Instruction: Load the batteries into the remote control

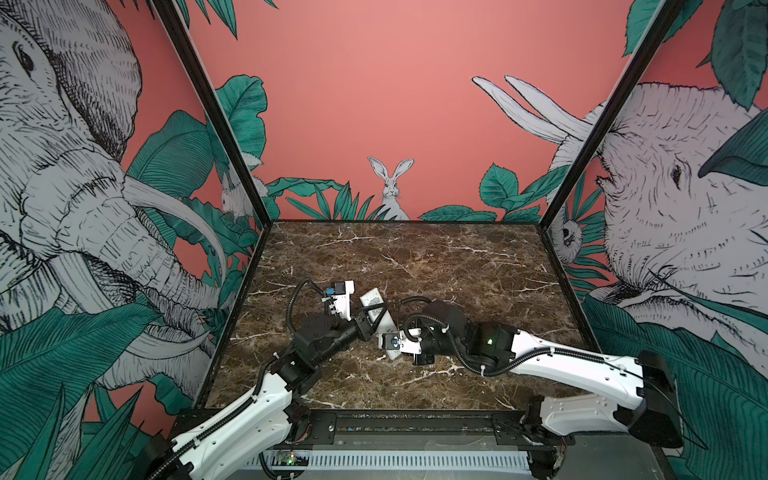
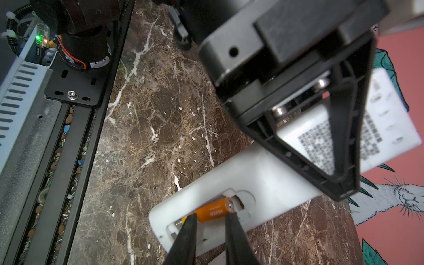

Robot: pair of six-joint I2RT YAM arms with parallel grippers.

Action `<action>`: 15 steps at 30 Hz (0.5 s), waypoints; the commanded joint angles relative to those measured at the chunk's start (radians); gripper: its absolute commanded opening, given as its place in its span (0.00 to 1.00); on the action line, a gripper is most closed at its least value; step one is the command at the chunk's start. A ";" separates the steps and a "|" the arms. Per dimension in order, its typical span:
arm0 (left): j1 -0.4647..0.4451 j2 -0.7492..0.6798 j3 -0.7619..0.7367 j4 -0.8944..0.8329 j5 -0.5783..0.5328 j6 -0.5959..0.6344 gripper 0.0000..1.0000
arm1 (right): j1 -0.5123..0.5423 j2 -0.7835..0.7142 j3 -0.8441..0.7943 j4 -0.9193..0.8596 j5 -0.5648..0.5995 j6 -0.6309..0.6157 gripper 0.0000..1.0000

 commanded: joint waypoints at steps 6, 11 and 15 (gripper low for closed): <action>0.002 -0.003 0.008 0.053 0.008 -0.004 0.00 | 0.014 -0.002 0.043 0.032 0.035 -0.025 0.24; 0.002 -0.004 0.007 0.054 0.007 -0.006 0.00 | 0.018 0.003 0.044 0.037 0.048 -0.031 0.25; 0.002 -0.005 0.005 0.055 0.006 -0.007 0.00 | 0.018 0.013 0.050 0.042 0.051 -0.027 0.26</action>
